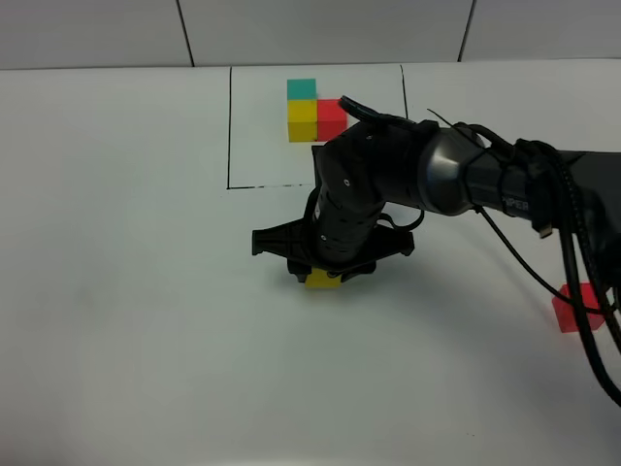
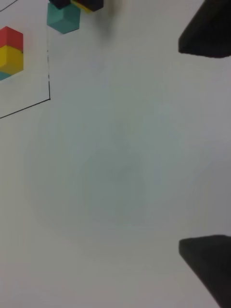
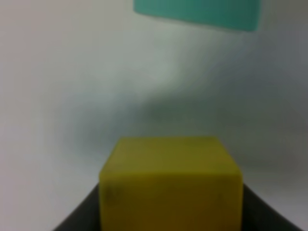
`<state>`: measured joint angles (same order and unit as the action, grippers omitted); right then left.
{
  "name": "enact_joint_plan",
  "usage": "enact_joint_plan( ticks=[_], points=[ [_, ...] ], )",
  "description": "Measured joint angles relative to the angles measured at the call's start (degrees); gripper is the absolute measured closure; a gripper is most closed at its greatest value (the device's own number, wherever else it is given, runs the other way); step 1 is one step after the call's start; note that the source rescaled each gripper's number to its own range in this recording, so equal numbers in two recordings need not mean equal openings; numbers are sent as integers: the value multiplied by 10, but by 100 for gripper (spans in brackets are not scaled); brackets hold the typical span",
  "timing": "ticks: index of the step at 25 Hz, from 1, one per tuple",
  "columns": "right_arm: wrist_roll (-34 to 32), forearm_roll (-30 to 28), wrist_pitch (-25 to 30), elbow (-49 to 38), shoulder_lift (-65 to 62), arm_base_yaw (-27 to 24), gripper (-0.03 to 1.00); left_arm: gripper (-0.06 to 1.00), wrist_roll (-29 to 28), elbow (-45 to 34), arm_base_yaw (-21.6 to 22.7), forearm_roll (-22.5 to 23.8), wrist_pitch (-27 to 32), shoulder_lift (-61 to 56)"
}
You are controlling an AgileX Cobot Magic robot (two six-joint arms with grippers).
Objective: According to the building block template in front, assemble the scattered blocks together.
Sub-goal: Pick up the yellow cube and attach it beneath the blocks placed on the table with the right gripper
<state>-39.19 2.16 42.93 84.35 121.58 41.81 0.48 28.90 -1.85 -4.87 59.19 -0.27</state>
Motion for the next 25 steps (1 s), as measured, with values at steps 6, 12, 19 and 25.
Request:
enact_joint_plan(
  ticks=[6,12,19,25],
  points=[
    [-21,-14,-6,28,36,1,97,-4,1,0,0,0,0,0],
    [-43,-37,-13,33,52,-6,97,-4,1,0,0,0,0,0],
    [-43,-41,-21,36,54,-16,97,-4,1,0,0,0,0,0],
    [-43,-40,-22,37,57,-18,97,-4,1,0,0,0,0,0]
  ],
)
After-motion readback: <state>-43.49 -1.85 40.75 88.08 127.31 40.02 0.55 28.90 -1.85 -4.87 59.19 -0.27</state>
